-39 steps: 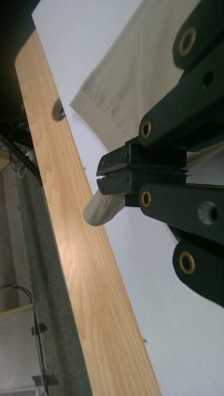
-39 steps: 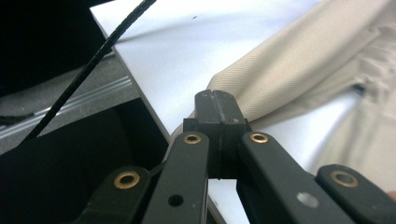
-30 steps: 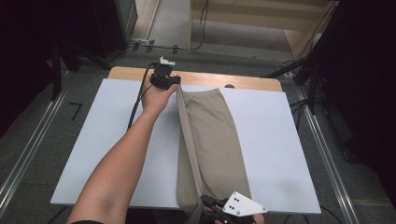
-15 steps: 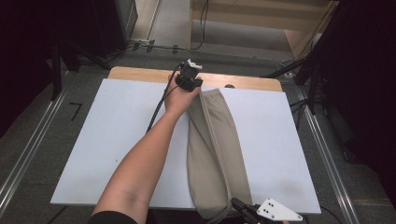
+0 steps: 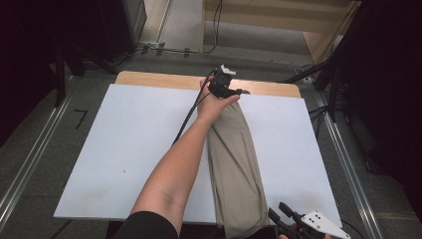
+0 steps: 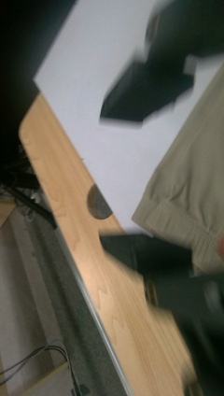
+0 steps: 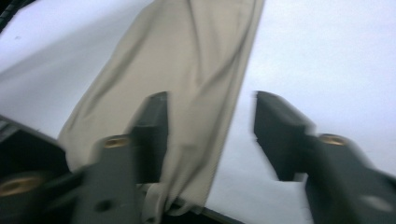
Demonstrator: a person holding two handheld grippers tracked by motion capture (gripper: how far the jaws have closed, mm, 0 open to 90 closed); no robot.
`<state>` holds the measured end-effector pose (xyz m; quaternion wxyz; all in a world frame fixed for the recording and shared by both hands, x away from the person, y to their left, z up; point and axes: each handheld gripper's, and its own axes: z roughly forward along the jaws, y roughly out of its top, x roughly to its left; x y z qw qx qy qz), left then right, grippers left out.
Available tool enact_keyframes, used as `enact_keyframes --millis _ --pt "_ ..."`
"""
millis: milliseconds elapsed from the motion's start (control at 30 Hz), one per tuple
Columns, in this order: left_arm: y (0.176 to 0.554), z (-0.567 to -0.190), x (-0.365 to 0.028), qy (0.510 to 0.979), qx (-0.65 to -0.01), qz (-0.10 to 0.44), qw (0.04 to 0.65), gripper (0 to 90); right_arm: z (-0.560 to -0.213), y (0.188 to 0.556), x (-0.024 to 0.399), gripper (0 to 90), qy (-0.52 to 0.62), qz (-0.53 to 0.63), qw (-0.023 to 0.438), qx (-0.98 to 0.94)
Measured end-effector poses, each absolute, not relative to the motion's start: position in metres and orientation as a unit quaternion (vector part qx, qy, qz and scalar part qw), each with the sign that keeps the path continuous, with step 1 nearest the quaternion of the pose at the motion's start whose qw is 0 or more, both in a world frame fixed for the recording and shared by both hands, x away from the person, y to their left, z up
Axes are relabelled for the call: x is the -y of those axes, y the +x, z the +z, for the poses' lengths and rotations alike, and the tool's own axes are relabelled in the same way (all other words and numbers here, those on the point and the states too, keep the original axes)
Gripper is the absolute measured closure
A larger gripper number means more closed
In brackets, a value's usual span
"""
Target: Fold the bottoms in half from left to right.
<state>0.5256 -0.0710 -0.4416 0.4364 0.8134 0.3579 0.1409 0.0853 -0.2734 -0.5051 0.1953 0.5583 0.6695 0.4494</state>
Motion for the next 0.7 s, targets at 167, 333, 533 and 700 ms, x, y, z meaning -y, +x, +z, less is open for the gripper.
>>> enact_keyframes --millis 167,333,533,700 --pt "0.526 -0.44 0.031 0.81 -0.369 0.129 0.438 19.1 -0.497 0.086 0.256 43.0 0.521 0.458 0.217 -0.687" --pt "0.527 -0.466 -0.013 0.8 -0.424 0.115 0.41 19.5 -0.496 0.097 0.212 43.0 0.464 0.457 0.209 -0.729" --pt "0.523 -0.497 -0.021 0.813 -0.437 0.099 0.372 22.2 -0.508 0.115 0.169 42.9 0.432 0.431 0.184 -0.771" --pt "0.518 -0.507 -0.002 0.821 -0.428 0.13 0.356 26.5 -0.514 0.128 0.15 37.6 0.428 0.417 0.183 -0.781"
